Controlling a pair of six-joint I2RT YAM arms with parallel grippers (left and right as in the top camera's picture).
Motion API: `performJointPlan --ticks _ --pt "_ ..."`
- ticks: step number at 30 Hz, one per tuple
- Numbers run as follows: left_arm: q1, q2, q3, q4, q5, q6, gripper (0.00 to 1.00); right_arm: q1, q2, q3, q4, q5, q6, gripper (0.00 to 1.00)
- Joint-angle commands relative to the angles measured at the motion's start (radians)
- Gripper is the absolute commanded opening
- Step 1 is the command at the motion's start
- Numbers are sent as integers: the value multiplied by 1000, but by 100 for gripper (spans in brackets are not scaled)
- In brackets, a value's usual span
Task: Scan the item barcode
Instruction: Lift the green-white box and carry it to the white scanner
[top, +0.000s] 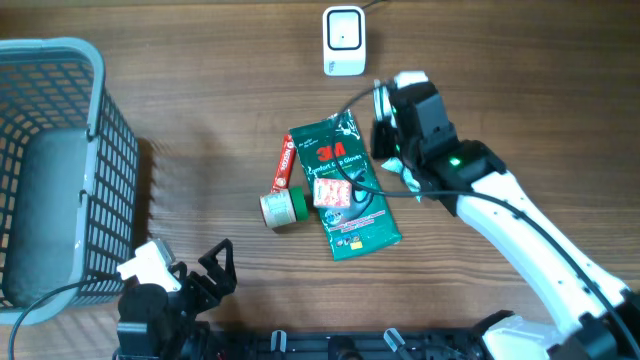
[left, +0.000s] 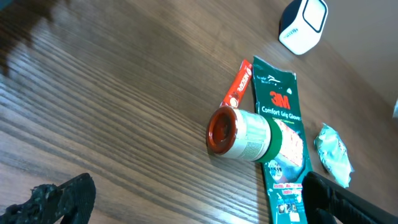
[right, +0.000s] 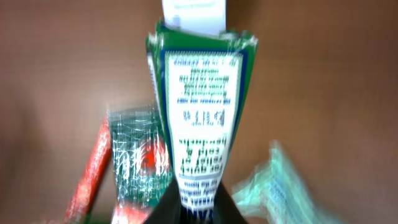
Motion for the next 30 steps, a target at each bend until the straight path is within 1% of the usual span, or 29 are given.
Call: performJointPlan --ticks 1,2,4,7,10,12,14,16,19,23,30 --pt "6 0 -5 1 5 -2 100 0 95 8 188 125 -231 4" --pt "6 0 -5 1 5 -2 100 0 121 15 231 139 -266 4" --pt "6 0 -5 1 5 -2 100 0 187 48 302 227 -334 5" --pt "6 0 -5 1 5 -2 100 0 317 143 368 351 -484 4" --pt "6 0 -5 1 5 -2 100 0 465 295 383 460 -626 4" --pt "6 0 -5 1 5 -2 100 0 572 410 406 547 -748 4" --pt "6 0 -5 1 5 -2 100 0 652 475 447 618 -845 4" --pt "6 0 -5 1 5 -2 100 0 717 506 530 683 -941 4" --pt "6 0 -5 1 5 -2 100 0 792 508 661 728 -1047 4" --pt "6 0 -5 1 5 -2 100 3 859 508 752 762 -1070 4" --pt "6 0 -5 1 5 -2 100 13 869 508 732 767 -1033 5"
